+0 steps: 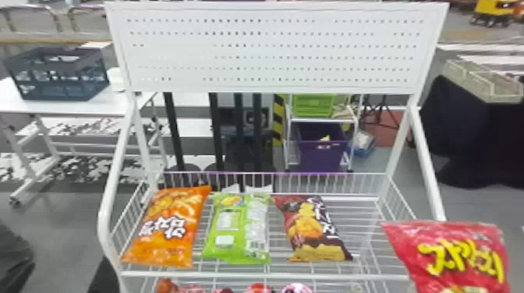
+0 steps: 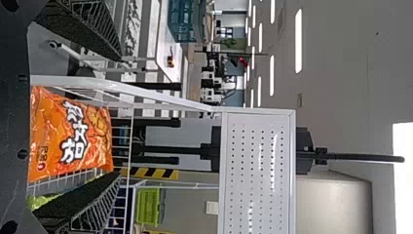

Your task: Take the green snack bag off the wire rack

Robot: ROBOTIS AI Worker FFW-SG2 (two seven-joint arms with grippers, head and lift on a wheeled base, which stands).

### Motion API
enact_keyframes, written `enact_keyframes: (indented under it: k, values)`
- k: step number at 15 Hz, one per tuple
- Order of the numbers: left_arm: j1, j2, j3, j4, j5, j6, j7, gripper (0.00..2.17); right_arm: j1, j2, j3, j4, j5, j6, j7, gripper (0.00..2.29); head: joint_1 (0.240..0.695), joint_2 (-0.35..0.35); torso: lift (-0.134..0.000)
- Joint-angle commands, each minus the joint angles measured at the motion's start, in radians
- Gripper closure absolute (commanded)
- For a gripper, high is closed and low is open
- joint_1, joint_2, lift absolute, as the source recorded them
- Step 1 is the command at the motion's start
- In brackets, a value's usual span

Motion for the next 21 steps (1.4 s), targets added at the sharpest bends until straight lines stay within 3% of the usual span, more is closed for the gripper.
enact_keyframes:
  k: [1, 8, 10, 12, 14, 17, 21]
  values:
    - [-0.001, 0.0, -0.001, 0.001, 0.0, 0.0, 0.0, 0.04, 0.0, 0.0, -0.002, 0.0, -0.002, 0.0, 0.0, 2.18, 0.499, 0.0, 0.0]
    - [-0.013, 0.0, -0.002, 0.003, 0.0, 0.0, 0.0, 0.04, -0.003, 0.001, -0.004, 0.0, -0.002, 0.0, 0.0, 2.18, 0.499, 0.0, 0.0]
    - [-0.065, 0.017, -0.053, 0.04, -0.002, 0.0, 0.002, 0.04, -0.011, 0.001, -0.002, 0.006, -0.003, 0.0, 0.0, 2.18, 0.499, 0.0, 0.0]
    - [-0.212, 0.078, -0.211, 0.15, -0.032, 0.003, 0.077, 0.05, -0.023, 0.001, 0.004, 0.009, -0.003, 0.0, 0.0, 2.18, 0.499, 0.0, 0.0]
    - [-0.378, 0.101, -0.348, 0.256, -0.037, 0.037, 0.121, 0.05, -0.032, 0.0, 0.01, 0.012, -0.002, 0.003, -0.002, 2.18, 0.499, 0.0, 0.0]
    - [-0.643, 0.094, -0.522, 0.432, 0.002, 0.135, 0.173, 0.05, -0.038, 0.0, 0.015, 0.021, 0.0, 0.003, -0.002, 2.18, 0.499, 0.0, 0.0]
    - [-0.88, 0.037, -0.645, 0.676, 0.064, 0.227, 0.179, 0.08, -0.051, -0.004, 0.019, 0.032, 0.002, 0.003, -0.002, 2.18, 0.499, 0.0, 0.0]
